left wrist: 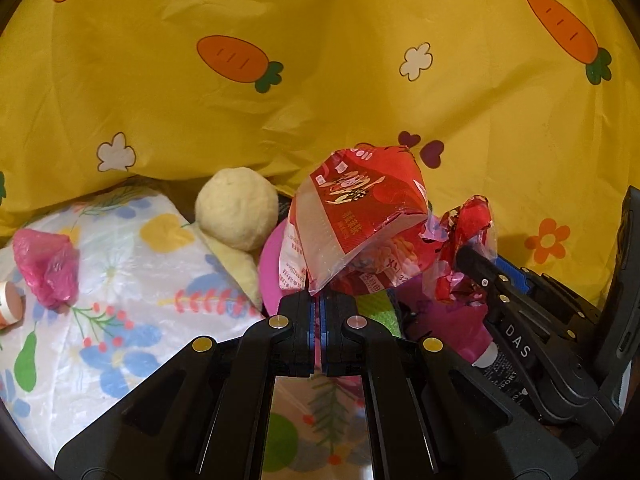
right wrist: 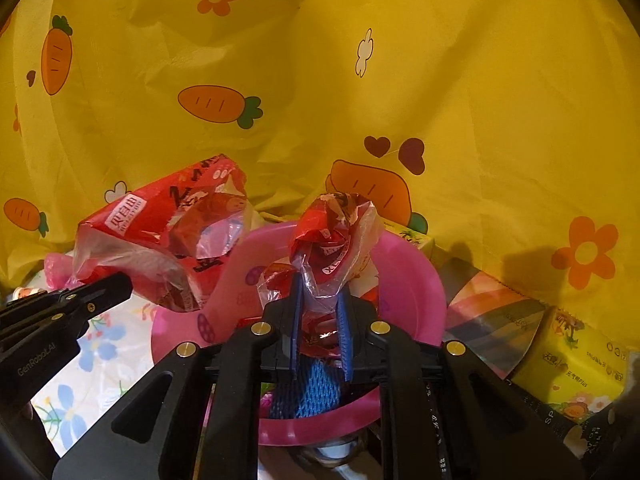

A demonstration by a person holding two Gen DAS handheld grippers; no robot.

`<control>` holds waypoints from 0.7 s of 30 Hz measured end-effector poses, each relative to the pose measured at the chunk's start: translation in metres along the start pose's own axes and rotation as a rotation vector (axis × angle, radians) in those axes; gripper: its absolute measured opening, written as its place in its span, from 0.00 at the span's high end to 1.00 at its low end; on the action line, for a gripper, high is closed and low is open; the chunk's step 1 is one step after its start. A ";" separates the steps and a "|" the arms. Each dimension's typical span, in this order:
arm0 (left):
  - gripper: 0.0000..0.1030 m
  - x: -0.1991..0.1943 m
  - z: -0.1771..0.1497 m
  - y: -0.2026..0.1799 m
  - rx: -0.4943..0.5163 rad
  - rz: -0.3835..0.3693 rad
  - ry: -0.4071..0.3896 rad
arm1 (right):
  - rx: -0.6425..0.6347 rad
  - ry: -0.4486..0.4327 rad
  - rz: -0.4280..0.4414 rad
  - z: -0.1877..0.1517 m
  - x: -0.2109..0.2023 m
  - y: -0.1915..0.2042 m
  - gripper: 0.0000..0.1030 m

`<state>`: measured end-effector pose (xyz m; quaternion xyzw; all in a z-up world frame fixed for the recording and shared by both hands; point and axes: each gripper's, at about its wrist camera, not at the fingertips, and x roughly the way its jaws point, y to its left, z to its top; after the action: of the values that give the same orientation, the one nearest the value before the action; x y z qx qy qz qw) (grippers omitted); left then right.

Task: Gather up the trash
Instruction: 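Open both tools to drop the wrappers into the pink bucket, then move both tools back toward the paper cup and pink plastic bag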

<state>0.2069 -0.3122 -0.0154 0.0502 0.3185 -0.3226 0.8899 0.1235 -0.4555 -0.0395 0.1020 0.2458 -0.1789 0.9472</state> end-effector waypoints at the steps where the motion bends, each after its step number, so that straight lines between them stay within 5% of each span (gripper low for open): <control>1: 0.99 0.006 0.001 -0.001 -0.004 -0.003 0.013 | 0.002 0.003 -0.002 0.000 0.002 -0.001 0.83; 6: 0.98 0.027 -0.002 -0.001 0.008 -0.025 0.064 | 0.002 0.019 -0.011 -0.001 0.012 -0.006 0.82; 10: 0.87 0.031 -0.008 -0.003 0.048 -0.043 0.068 | 0.001 0.028 -0.012 -0.001 0.019 -0.008 0.74; 14: 0.37 0.023 -0.010 0.012 -0.009 -0.055 0.050 | 0.007 0.024 -0.016 -0.001 0.017 -0.008 0.59; 21: 0.11 -0.004 -0.015 0.039 -0.097 -0.005 -0.031 | 0.040 -0.006 -0.026 0.001 0.008 -0.014 0.42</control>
<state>0.2202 -0.2749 -0.0288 0.0014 0.3199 -0.3097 0.8954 0.1245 -0.4707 -0.0442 0.1173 0.2408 -0.1963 0.9432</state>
